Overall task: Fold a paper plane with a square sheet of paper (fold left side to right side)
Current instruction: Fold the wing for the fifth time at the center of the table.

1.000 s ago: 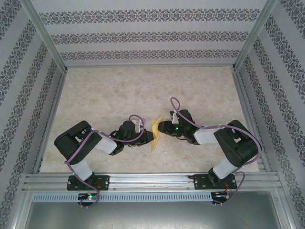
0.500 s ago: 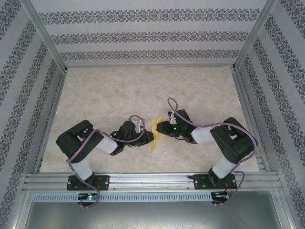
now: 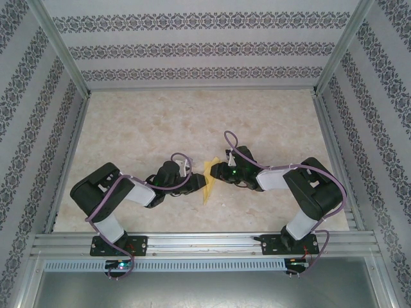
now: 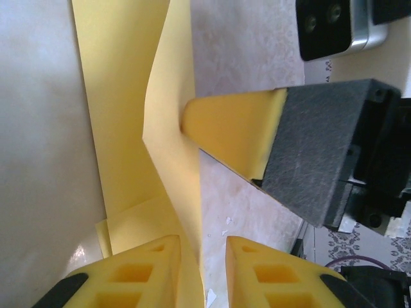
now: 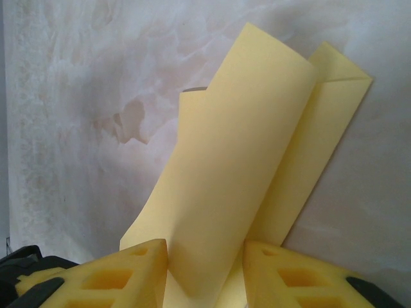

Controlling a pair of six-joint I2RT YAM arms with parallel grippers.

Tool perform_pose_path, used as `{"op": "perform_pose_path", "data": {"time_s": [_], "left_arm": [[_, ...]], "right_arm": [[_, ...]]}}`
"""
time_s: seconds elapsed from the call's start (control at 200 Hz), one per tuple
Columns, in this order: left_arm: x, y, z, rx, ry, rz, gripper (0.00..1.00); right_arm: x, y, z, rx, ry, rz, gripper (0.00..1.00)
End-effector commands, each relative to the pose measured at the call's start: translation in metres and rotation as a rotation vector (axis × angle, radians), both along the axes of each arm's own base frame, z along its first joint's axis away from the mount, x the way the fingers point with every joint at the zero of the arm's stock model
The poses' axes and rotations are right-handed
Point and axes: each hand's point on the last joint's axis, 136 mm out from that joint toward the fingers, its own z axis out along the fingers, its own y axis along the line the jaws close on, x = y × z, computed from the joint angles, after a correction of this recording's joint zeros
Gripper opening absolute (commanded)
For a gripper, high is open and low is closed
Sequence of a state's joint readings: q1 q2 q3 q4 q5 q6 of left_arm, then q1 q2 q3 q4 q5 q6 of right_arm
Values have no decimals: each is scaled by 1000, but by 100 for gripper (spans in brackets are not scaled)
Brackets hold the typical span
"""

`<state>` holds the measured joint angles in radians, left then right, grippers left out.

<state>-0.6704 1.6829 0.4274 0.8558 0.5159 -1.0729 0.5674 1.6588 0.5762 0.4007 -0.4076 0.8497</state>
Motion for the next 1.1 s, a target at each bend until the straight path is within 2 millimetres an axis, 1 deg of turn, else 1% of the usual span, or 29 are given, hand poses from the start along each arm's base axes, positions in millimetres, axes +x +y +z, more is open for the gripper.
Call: {"op": "perform_pose_path", "data": {"time_s": [0.0, 0.125, 0.345, 0.575, 0.675, 0.745, 1.094], "left_arm": [[3, 6, -3, 41, -14, -8, 26], [4, 4, -6, 46, -9, -16, 28], [8, -1, -9, 44, -6, -29, 27], [13, 1, -16, 77, -7, -28, 11], [14, 2, -18, 92, -7, -32, 8], [14, 2, -20, 98, -4, -34, 6], [19, 5, -29, 123, 2, -37, 3]], "right_arm": [[-8, -8, -27, -96, 46, -2, 37], [-8, -7, -27, -96, 46, -1, 38], [-9, -9, -28, -103, 50, -2, 37], [-10, -10, -30, -116, 52, 2, 37], [-10, -11, -30, -125, 53, 4, 37], [-11, -11, -31, -131, 55, 7, 37], [-12, -11, -33, -152, 60, 17, 37]]}}
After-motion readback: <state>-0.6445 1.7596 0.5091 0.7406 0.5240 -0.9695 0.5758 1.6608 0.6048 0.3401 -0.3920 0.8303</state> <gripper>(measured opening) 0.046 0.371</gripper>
